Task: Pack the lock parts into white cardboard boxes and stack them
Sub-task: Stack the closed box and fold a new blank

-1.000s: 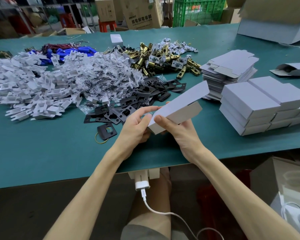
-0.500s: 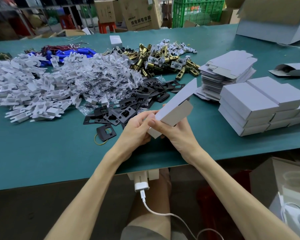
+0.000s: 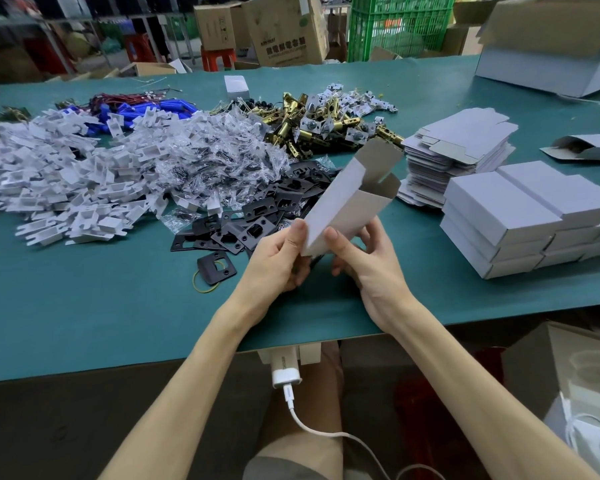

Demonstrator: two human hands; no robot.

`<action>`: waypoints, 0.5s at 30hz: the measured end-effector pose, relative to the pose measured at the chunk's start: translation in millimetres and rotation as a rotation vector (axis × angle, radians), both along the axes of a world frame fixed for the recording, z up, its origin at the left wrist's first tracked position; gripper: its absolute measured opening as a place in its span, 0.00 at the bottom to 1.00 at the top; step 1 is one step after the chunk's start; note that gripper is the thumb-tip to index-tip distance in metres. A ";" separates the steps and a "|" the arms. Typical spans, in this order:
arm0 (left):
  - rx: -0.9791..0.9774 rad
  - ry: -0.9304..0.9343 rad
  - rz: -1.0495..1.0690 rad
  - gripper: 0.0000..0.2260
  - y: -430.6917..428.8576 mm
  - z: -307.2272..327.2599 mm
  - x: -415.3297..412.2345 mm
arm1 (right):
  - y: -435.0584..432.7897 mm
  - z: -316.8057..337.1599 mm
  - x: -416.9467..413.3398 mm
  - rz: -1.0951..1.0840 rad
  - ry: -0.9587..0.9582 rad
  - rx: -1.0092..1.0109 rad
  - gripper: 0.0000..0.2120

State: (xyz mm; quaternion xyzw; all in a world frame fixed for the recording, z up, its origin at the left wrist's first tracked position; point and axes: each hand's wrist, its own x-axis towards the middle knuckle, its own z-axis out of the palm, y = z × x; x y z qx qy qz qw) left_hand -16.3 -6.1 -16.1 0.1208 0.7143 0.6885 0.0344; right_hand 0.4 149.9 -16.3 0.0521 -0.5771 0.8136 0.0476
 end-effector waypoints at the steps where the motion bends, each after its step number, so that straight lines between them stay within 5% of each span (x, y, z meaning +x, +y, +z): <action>1: 0.009 0.001 0.037 0.25 0.1 0.1 -0.3 | -0.1 -0.1 0.3 -0.017 0.002 0.010 0.26; 6: 0.056 0.129 0.143 0.16 -3.2 2.0 1.1 | -1.2 -1.5 -0.2 -0.088 0.019 0.150 0.14; 15: 0.133 0.113 0.156 0.14 -4.7 -1.7 0.1 | -3.0 -0.6 1.4 -0.055 -0.013 0.268 0.18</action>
